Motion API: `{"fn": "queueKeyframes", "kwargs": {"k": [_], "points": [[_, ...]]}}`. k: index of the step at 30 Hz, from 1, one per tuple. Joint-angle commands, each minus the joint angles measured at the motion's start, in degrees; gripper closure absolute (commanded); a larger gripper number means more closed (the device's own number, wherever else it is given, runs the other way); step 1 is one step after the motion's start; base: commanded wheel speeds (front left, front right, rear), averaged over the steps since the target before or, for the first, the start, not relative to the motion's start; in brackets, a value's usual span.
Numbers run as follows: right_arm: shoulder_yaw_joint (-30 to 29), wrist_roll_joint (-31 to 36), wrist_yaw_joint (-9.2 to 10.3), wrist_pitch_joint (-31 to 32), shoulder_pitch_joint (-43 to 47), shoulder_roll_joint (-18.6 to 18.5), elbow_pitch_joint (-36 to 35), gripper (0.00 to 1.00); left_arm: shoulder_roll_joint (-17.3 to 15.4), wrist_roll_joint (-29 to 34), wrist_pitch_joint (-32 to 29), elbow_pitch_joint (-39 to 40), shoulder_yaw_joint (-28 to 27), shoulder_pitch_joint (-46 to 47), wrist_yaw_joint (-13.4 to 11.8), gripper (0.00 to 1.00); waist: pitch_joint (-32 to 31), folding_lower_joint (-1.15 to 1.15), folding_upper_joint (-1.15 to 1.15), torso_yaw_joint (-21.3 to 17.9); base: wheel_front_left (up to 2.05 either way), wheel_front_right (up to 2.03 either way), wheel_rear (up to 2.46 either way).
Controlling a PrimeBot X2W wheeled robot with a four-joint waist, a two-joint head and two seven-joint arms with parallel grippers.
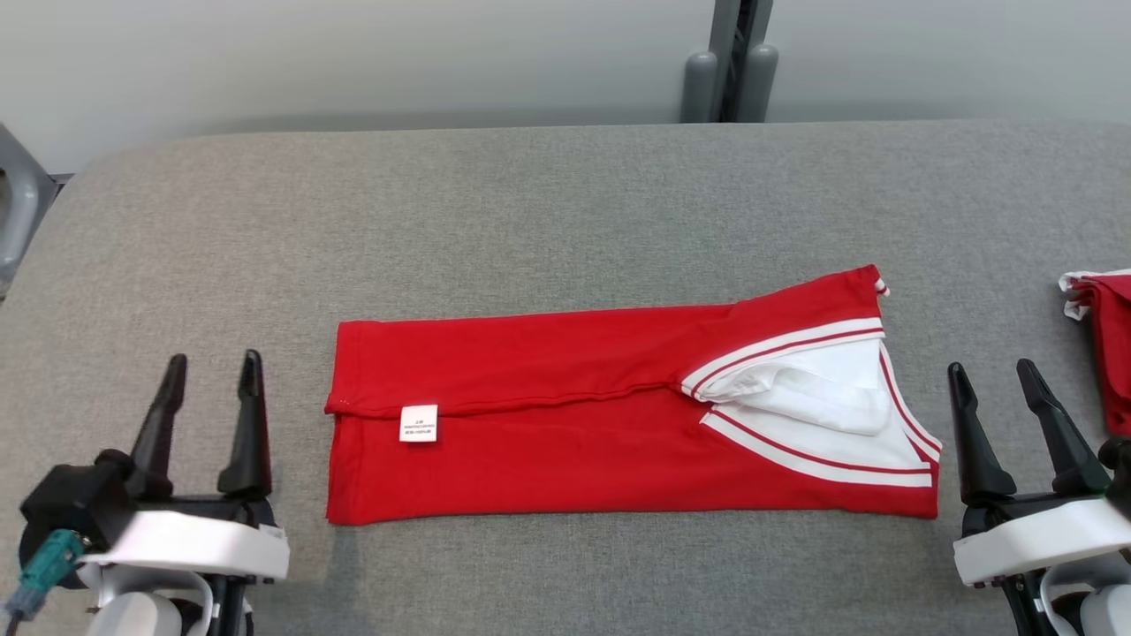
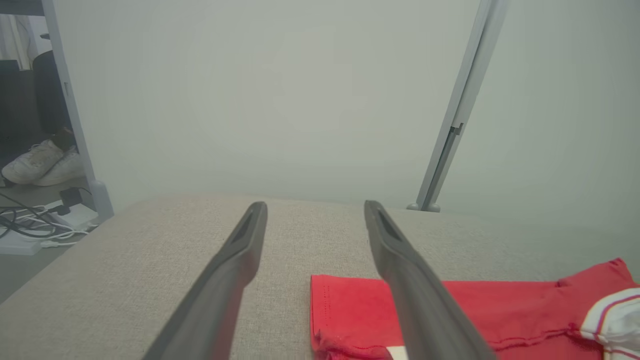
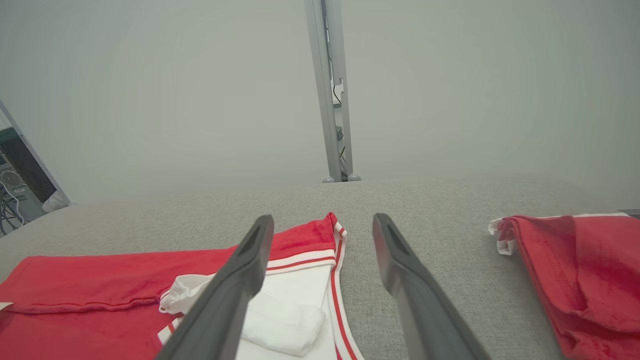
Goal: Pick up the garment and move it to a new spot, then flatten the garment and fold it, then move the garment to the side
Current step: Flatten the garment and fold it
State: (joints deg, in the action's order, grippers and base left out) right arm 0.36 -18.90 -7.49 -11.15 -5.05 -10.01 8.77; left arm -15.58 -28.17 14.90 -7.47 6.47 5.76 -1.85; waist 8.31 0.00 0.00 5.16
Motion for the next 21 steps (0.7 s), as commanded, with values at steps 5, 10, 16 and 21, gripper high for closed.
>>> {"fn": "queueKeyframes", "kwargs": {"k": [5,10,16,21], "points": [[-0.59,-0.24,0.00,0.02,0.04,-0.47,1.28,0.00,1.55,2.25,0.17,-1.22,-0.67,-0.09,2.30,0.00,-0.30,0.00,0.00,1.39,0.00,0.00,0.00],[-1.36,-0.61,0.00,1.44,-2.12,-2.52,4.10,0.00,2.16,3.82,0.17,-2.88,-0.26,1.65,3.83,0.00,0.19,0.00,0.00,2.57,0.00,0.00,0.00],[-0.02,-1.40,0.00,2.76,-5.29,-4.17,9.36,0.00,2.50,4.87,0.17,-4.02,0.15,3.47,4.91,0.00,1.31,0.00,0.00,3.40,0.00,0.00,0.00],[2.97,-2.64,0.00,3.09,-8.22,-3.85,16.56,0.00,3.20,5.19,0.17,-5.12,0.42,5.02,5.61,0.00,2.60,0.00,0.00,4.25,0.00,0.00,0.00]]}}
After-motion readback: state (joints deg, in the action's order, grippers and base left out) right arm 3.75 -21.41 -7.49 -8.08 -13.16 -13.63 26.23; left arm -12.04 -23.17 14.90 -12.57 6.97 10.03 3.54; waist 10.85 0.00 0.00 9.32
